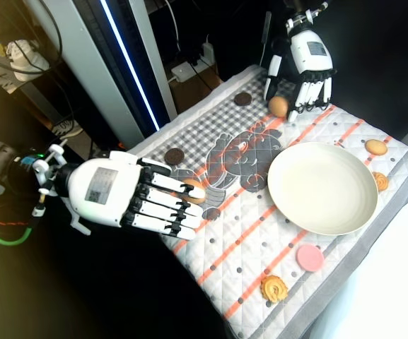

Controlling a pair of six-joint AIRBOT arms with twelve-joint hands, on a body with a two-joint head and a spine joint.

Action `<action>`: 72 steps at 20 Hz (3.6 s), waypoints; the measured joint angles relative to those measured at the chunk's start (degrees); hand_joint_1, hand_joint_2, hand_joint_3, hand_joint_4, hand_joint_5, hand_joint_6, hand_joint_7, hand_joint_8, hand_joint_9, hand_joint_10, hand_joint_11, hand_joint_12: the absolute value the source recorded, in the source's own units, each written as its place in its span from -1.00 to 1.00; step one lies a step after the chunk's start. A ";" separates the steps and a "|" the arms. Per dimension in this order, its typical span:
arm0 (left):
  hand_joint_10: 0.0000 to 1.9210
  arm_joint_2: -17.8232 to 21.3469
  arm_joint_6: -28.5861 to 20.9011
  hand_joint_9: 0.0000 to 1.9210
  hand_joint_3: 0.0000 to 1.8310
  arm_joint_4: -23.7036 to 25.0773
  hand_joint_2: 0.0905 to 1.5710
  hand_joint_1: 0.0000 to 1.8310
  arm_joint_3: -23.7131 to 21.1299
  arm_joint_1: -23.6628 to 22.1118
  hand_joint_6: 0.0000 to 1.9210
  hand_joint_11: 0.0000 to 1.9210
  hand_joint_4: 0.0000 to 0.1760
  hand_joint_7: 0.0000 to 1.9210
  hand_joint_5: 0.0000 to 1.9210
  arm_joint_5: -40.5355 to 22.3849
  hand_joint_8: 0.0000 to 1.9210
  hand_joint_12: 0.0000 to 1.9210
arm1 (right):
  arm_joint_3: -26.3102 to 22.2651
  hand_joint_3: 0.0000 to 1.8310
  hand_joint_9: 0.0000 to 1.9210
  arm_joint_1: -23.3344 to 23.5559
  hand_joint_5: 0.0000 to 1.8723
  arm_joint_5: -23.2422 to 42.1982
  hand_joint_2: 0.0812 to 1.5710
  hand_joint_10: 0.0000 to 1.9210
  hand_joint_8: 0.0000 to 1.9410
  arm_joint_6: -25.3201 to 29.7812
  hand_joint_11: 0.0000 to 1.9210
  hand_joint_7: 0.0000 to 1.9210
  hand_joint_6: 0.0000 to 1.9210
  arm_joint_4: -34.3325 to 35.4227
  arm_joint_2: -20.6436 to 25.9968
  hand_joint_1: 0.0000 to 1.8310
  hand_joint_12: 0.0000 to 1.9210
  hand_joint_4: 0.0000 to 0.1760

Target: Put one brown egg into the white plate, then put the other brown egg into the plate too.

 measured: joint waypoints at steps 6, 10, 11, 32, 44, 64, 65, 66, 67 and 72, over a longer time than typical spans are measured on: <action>-0.11 -4.13 -0.04 -0.05 -1.00 0.35 0.29 0.40 5.84 -8.61 -0.69 -0.52 -1.00 0.16 0.28 -0.37 0.03 0.29 | 0.11 -1.00 -0.60 -0.02 -0.42 0.00 0.73 -1.00 -1.00 0.00 -0.67 -0.50 -1.00 -0.04 -0.42 -0.69 -0.75 -0.03; -0.11 -10.78 -0.07 -0.02 -1.00 -1.70 0.32 0.37 13.92 -16.61 -0.47 -0.49 -1.00 0.12 0.19 2.99 0.05 0.45 | 0.39 -1.00 -0.61 0.00 -0.42 0.09 0.74 -1.00 -1.00 0.02 -0.68 -0.50 -1.00 0.02 -0.48 -0.65 -0.74 -0.09; -0.06 -13.14 -0.09 -0.03 -1.00 -2.08 0.33 0.37 16.41 -18.16 -0.42 -0.50 -1.00 0.09 0.16 4.35 0.11 0.51 | 0.85 -1.00 -0.59 0.02 -0.42 0.09 0.74 -0.99 -1.00 0.02 -0.67 -0.49 -1.00 -0.20 -0.70 -0.67 -0.74 -0.15; -1.00 -14.05 -15.30 -0.86 -1.00 2.67 -0.07 -0.29 17.44 -14.69 -1.00 -1.00 1.00 -0.95 -0.99 6.21 -1.00 -0.66 | 2.27 -1.00 -0.54 3.23 -0.49 0.13 0.56 -0.99 -1.00 0.00 -0.64 -0.51 -1.00 -5.33 -2.56 -0.56 -0.72 -0.45; -1.00 -0.96 -18.05 -0.90 -1.00 10.58 -0.03 -0.30 0.61 -1.77 -1.00 -1.00 1.00 -0.91 -0.90 -8.98 -1.00 -0.81 | 5.38 -1.00 -0.32 4.70 -0.46 -9.46 0.22 -0.98 -0.98 0.07 -0.73 -0.35 -0.99 -9.68 -7.02 -0.16 -0.12 -0.39; -1.00 -0.39 -18.14 -0.81 -1.00 7.23 0.00 -0.30 0.17 1.79 -1.00 -1.00 1.00 -0.82 -0.87 -11.32 -1.00 -0.63 | 6.82 -1.00 -0.23 6.45 -0.34 -9.40 0.19 -0.25 -0.71 0.24 -0.36 -0.19 -1.00 -11.21 -9.16 0.05 0.16 -1.00; -1.00 -0.42 -18.23 -0.81 -1.00 7.13 0.00 -0.30 0.17 1.79 -1.00 -1.00 1.00 -0.82 -0.86 -11.41 -1.00 -0.63 | 6.82 -1.00 -0.28 6.43 -0.44 -9.49 0.17 -0.51 -0.87 0.37 -0.45 -0.27 -1.00 -11.17 -9.16 -0.01 -0.03 -1.00; -1.00 -0.39 -18.27 -0.81 -1.00 6.97 0.00 -0.30 0.17 1.99 -1.00 -1.00 1.00 -0.82 -0.86 -11.45 -1.00 -0.63 | 6.93 -1.00 -0.28 6.43 -0.50 -9.66 0.15 -0.72 -0.96 0.37 -0.48 -0.31 -1.00 -11.15 -9.16 -0.03 -0.17 -1.00; -1.00 -0.42 -18.45 -0.81 -1.00 6.95 -0.01 -0.30 0.17 2.34 -1.00 -1.00 1.00 -0.81 -0.86 -11.69 -1.00 -0.63 | 6.93 -1.00 -0.33 6.43 -0.59 -9.79 0.12 -0.89 -0.99 0.39 -0.56 -0.39 -1.00 -11.04 -9.14 -0.07 -0.25 -0.71; -1.00 -0.42 -19.67 -0.81 -1.00 6.69 0.01 -0.31 0.17 3.17 -1.00 -1.00 1.00 -0.81 -0.86 -11.80 -1.00 -0.67 | 6.93 -1.00 -0.48 6.45 -0.72 -9.79 0.06 -1.00 -1.00 0.35 -0.82 -0.55 -1.00 -10.58 -8.96 -0.15 -0.08 0.01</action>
